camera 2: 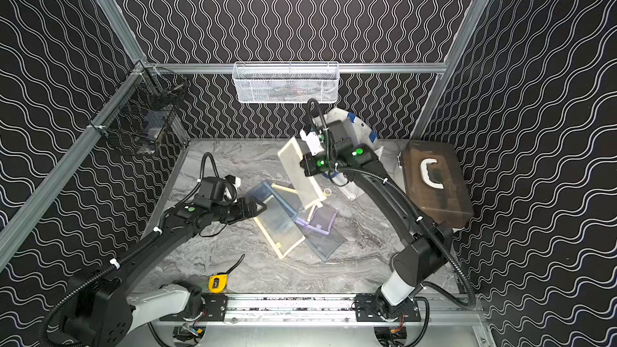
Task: Put the pencil pouch into the canvas bag
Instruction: Place the pencil pouch in the canvas bag.
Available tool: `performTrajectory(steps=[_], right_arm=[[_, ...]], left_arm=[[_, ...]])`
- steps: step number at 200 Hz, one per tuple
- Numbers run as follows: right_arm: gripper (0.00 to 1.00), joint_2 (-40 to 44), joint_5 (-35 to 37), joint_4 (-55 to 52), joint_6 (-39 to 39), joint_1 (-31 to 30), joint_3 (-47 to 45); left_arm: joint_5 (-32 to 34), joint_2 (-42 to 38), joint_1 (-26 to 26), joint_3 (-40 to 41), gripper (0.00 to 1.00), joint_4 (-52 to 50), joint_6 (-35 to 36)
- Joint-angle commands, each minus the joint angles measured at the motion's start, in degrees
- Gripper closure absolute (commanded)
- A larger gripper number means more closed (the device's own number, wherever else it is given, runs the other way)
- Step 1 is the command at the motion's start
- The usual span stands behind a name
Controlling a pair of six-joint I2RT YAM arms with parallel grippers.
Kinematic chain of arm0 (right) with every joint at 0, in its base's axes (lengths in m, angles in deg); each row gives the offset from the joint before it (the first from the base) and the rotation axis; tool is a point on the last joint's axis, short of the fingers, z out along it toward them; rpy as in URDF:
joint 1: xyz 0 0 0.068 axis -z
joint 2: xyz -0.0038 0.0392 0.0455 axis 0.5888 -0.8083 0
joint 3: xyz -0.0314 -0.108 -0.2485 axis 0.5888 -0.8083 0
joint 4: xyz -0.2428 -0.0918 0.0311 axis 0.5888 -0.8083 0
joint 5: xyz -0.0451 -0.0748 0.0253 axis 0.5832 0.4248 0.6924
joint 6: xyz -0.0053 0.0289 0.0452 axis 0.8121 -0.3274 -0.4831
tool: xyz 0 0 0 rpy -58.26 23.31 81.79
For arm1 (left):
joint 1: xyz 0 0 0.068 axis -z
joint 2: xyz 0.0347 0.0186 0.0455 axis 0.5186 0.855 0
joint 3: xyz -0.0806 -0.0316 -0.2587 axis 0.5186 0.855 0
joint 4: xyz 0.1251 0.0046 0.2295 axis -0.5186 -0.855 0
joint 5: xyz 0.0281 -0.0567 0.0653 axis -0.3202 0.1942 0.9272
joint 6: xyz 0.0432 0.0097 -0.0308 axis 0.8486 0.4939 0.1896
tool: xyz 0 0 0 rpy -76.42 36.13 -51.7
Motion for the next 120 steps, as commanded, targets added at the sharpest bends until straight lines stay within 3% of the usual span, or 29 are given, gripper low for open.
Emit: performTrajectory(steps=[1, 42, 64, 88, 120], right_arm=[[1.0, -3.73, 11.66, -8.44, 8.91, 2.48, 10.14], [1.0, -13.3, 20.21, -10.86, 17.0, 10.6, 29.6], [1.0, -15.11, 22.68, -5.98, 19.89, 14.49, 31.24], [1.0, -16.79, 18.07, -0.7, 20.17, 18.66, 31.36], [1.0, -20.58, 16.25, 0.33, 21.52, 19.61, 33.42]], left_arm=[[-0.77, 1.29, 3.25, -1.25, 0.01, 1.39, 1.68], [-1.19, 3.75, 9.44, -3.73, 0.01, 1.21, 3.54], [-1.68, 4.13, 9.94, -3.88, 0.01, 0.84, 4.02], [-2.0, 4.43, 9.94, -3.67, 0.01, -0.05, 4.92], [-2.21, 4.98, 9.93, -2.87, 0.01, 1.07, 3.95]])
